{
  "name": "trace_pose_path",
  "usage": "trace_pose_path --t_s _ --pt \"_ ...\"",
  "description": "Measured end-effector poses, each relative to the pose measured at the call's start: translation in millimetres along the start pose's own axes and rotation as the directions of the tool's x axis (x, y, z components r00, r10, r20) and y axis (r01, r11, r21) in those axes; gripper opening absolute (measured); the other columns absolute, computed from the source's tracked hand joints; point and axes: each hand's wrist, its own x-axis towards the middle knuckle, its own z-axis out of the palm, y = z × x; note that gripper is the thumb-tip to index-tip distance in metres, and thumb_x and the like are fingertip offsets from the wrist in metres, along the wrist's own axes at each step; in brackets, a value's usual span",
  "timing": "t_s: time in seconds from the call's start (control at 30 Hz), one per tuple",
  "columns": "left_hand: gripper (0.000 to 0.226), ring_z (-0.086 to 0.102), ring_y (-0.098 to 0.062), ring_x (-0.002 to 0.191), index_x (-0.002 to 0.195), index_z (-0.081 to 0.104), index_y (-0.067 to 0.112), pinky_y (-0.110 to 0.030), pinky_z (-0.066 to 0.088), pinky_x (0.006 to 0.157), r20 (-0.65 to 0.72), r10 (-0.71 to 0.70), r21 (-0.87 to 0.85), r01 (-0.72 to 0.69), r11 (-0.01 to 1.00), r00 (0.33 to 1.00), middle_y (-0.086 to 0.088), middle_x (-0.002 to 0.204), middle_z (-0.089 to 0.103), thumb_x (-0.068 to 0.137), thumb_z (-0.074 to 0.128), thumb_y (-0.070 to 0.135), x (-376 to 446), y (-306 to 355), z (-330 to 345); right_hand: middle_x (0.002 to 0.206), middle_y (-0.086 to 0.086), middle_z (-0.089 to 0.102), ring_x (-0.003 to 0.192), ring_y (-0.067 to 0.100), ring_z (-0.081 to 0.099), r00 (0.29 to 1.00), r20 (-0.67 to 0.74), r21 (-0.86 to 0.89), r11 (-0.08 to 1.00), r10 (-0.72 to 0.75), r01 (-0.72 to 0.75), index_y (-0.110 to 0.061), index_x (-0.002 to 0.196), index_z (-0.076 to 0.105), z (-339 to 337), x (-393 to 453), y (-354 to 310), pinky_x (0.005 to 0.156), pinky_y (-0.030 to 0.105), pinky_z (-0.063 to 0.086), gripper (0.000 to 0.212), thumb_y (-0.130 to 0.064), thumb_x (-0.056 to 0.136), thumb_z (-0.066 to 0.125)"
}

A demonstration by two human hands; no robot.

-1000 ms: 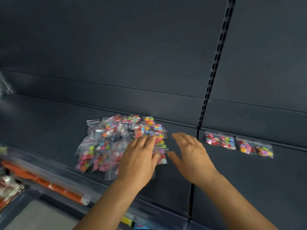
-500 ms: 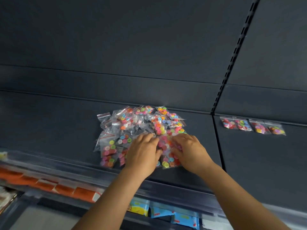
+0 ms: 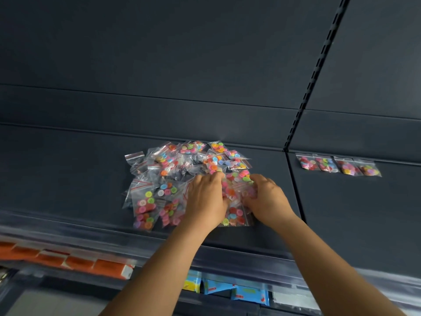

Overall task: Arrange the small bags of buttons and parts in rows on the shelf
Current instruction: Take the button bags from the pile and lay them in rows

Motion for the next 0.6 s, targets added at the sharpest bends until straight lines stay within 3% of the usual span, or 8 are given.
trace_pose_path --t_s 0.13,0.27,0.37,0.47,0.6 --pt "0.056 0.044 -0.022 0.113 0.132 0.048 0.022 -0.037 0.034 0.096 0.033 -0.069 -0.010 0.070 0.998 0.997 0.004 0.116 0.060 0.084 0.062 0.046 5.3 -2.2 -2.4 0.094 -0.002 0.060 0.082 0.016 0.055 0.998 0.003 0.123 0.990 0.070 -0.070 -0.014 0.123 0.047 -1.5 3.4 2.6 0.053 0.019 0.040 0.043 -0.020 0.084 0.065" --pt "0.024 0.055 -0.020 0.097 0.106 0.064 0.020 -0.036 0.043 0.086 -0.002 -0.027 -0.065 0.027 0.998 1.000 0.004 0.098 0.067 0.087 0.061 0.035 3.9 0.9 -7.9 0.089 -0.006 0.062 0.082 0.015 0.060 0.998 -0.031 0.203 0.979 0.046 -0.038 -0.016 0.105 0.057 -1.9 0.1 4.7 0.063 0.022 0.047 0.027 -0.020 0.081 0.069" --pt "0.009 0.061 -0.012 0.081 0.095 0.062 0.023 -0.032 0.052 0.074 0.009 -0.068 -0.259 0.068 0.964 0.998 0.012 0.087 0.064 0.086 0.065 0.024 2.3 4.4 -14.6 0.081 -0.008 0.064 0.073 0.011 0.062 0.997 -0.070 0.291 0.956 0.045 -0.023 -0.019 0.090 0.059 -5.8 -2.1 4.8 0.053 0.018 0.045 0.012 -0.017 0.082 0.068" --pt "0.010 0.060 -0.006 0.073 0.086 0.056 0.027 -0.021 0.049 0.061 -0.003 -0.126 -0.412 0.113 0.904 0.992 0.013 0.080 0.061 0.085 0.066 0.022 3.7 6.0 -22.4 0.080 -0.008 0.068 0.068 0.009 0.062 0.989 -0.134 0.378 0.926 0.065 -0.010 -0.022 0.086 0.062 -13.1 -3.4 5.2 0.048 0.018 0.040 0.004 -0.018 0.085 0.063" --pt "0.019 0.058 -0.002 0.076 0.095 0.054 0.027 -0.012 0.042 0.059 0.035 -0.219 -0.647 0.189 0.739 0.975 0.012 0.089 0.059 0.083 0.068 0.022 8.5 14.2 -28.6 0.079 -0.008 0.071 0.073 0.012 0.068 0.977 -0.186 0.529 0.848 0.110 0.005 -0.023 0.086 0.063 -22.4 -8.3 3.7 0.058 0.027 0.053 0.004 -0.023 0.084 0.067"
